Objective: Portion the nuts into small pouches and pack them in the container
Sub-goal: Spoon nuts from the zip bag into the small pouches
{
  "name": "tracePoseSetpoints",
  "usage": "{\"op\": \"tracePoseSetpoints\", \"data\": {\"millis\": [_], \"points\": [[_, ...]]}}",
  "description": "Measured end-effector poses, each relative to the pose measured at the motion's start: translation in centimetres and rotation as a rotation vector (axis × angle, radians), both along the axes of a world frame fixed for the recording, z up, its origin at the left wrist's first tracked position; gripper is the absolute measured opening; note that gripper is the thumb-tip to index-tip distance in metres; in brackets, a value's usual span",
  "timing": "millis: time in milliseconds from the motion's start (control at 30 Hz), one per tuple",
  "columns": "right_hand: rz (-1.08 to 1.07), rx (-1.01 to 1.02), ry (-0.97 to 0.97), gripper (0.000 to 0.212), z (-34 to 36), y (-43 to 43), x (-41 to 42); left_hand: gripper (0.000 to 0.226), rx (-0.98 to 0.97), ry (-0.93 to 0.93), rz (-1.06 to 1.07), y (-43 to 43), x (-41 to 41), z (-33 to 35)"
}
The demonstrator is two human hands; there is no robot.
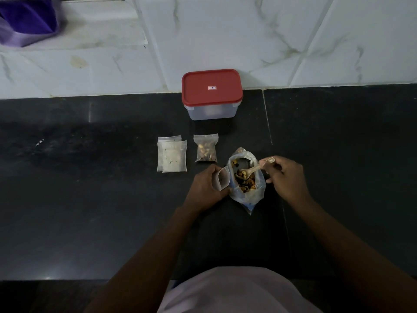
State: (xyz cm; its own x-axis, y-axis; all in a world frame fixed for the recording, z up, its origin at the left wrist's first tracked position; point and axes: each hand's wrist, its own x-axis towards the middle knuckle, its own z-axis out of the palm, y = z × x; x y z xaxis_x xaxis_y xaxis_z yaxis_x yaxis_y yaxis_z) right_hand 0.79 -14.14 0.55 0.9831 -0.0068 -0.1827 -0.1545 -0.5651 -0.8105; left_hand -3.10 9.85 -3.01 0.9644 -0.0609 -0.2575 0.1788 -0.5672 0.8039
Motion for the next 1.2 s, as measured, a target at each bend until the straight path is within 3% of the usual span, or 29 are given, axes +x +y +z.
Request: {"op": "tracePoseSetpoints", "data": {"millis": [200, 467, 833, 1067, 1200], "points": [[-0.221, 0.223, 0.278, 0.017, -0.6, 0.5, 0.9, 0.052, -0.008, 0.001, 0.001, -0.1, 0.0, 0.0], [-0.394, 0.421, 0.389, 0.015, -0.4, 0.0, 0.8, 0.053, -0.072, -0.033, 0.04, 0.0, -0.1, 0.3], [-0.446, 0.641, 0.368, 0.016, 2.0, -0.6, 0.9, 0.05, -0.118, -0.104, 0.042, -0.6, 1.2, 1.7], [-0.364, 0.803, 0.319, 0.015, 4.7, 0.2, 0.5, 0.052, -0.115, -0.115, 0.013, -1.1, 1.4, 1.7], [-0.328, 0.797, 0.313, 0.013, 5.0, 1.2, -0.1, 0.051, -0.144, -0.14, 0.02, -1.4, 1.5, 1.7]]}}
